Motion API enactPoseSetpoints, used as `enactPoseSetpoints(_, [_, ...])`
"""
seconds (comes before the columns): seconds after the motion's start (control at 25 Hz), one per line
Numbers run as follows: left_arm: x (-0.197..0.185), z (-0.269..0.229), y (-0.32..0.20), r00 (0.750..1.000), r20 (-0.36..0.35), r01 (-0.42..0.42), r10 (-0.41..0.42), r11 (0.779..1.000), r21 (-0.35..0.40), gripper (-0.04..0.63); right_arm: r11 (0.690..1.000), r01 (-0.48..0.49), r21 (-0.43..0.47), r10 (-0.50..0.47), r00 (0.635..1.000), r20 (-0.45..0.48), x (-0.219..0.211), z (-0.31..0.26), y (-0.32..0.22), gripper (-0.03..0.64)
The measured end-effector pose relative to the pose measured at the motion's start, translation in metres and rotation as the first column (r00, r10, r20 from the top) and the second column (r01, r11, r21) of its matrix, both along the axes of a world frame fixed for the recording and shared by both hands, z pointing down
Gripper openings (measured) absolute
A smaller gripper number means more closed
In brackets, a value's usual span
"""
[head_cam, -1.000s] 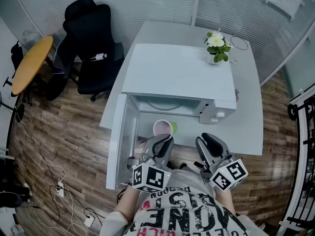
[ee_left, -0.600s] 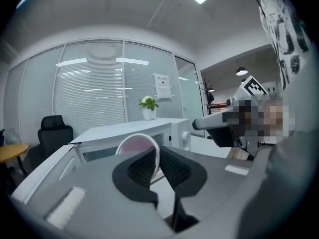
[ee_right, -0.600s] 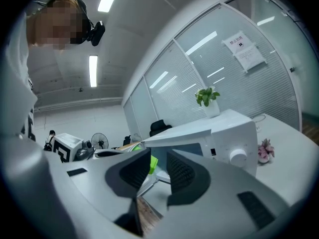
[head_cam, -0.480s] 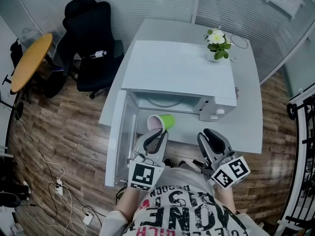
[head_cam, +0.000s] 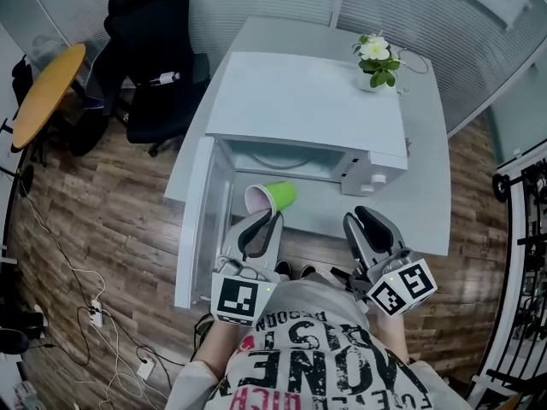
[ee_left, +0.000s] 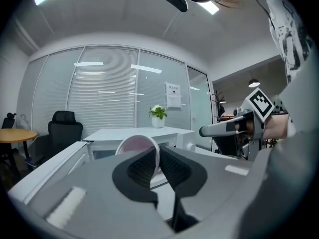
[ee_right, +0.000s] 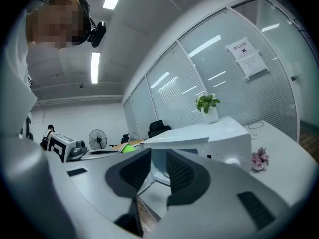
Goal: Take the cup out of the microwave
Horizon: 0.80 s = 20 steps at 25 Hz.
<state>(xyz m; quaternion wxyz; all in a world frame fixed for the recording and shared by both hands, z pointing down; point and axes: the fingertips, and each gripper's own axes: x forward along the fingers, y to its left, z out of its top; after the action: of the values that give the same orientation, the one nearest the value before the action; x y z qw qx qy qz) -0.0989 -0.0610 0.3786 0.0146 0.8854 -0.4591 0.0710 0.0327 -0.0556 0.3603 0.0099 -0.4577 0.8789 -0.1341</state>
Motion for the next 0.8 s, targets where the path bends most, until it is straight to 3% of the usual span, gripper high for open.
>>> enactPoseSetpoints(0.2, [0.002, -0.004, 0.004, 0.999, -0.045, 0.02, -0.022, 0.999, -0.043, 0.037, 1.0, 0.015, 0.003, -0.015, 1.0, -0.011, -0.008, -0.004, -0.002, 0.109])
enactPoseSetpoints(0.48, [0.002, -0.011, 0.003, 1.0, -0.029, 0.01, -0.01, 1.0, 0.009, 0.037, 0.999, 0.033, -0.001, -0.033, 0.999, -0.016, -0.013, -0.005, -0.005, 0.107])
enactPoseSetpoints(0.8, [0.005, -0.014, -0.001, 0.999, -0.049, 0.014, -0.014, 1.0, 0.005, 0.037, 1.0, 0.027, 0.002, -0.027, 0.999, -0.031, -0.01, -0.002, -0.012, 0.107])
